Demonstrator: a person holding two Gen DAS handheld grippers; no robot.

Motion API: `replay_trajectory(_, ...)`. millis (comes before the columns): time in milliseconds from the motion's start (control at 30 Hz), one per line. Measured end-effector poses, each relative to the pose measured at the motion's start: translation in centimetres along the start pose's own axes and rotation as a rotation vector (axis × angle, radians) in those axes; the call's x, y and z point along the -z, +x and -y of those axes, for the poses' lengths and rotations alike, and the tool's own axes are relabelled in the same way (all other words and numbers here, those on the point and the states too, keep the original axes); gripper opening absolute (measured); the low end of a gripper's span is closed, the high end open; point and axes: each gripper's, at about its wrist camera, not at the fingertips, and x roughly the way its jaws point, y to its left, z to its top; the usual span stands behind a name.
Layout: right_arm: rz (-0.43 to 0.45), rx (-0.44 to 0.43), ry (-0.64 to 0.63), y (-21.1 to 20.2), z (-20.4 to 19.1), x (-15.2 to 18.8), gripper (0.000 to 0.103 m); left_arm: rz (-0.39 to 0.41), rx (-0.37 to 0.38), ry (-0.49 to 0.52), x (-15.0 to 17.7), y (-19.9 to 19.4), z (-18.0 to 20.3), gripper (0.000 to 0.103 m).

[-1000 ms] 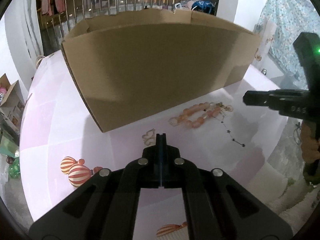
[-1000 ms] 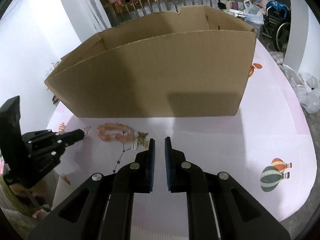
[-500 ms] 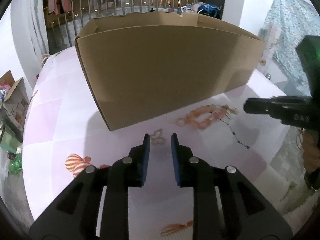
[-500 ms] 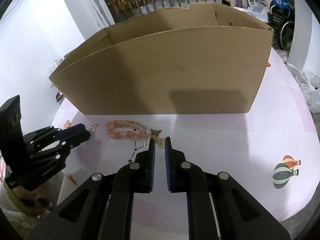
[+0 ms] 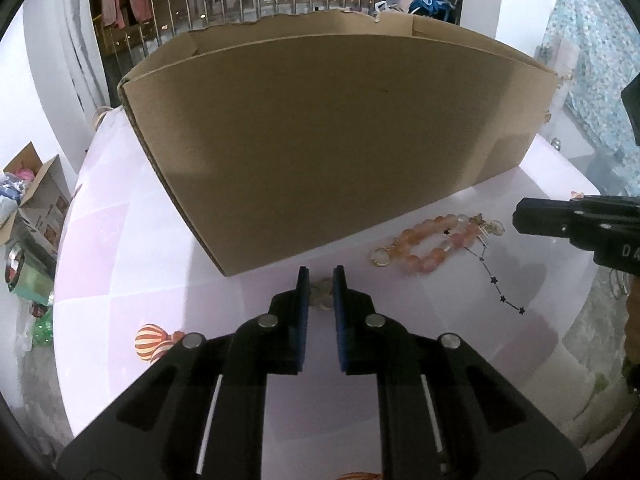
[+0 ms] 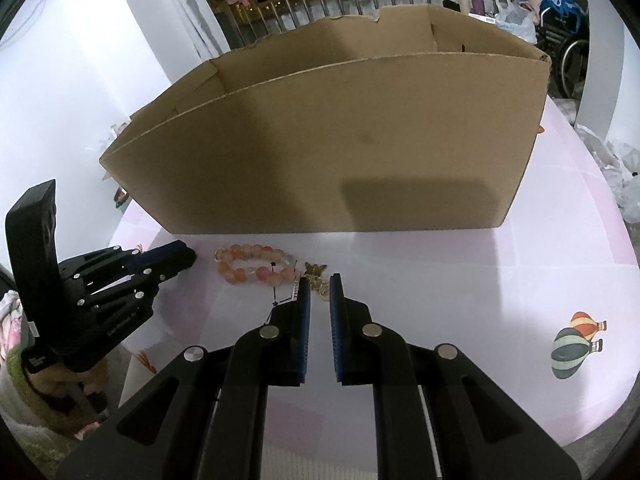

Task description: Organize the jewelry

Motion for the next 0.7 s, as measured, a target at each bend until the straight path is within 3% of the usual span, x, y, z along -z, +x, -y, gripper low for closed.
replay_trajectory(33,0.004,0.004,0.002,0.0,0.0,0.0,0.01,0.007,-0.001,0.0,0.0,-0.1,0.1,0.0)
replay_trajectory(367,0.019,0.008,-0.008,-0.6,-0.2,0.2,0.01,0.01,0.023,-0.002,0.4,-0.5,-0.3,0.0)
replay_trajectory(700,0.016,0.0,-0.024,-0.7,-0.7,0.4,0.01,0.042,0.106,-0.089,0.9,-2.1,-1.2,0.0)
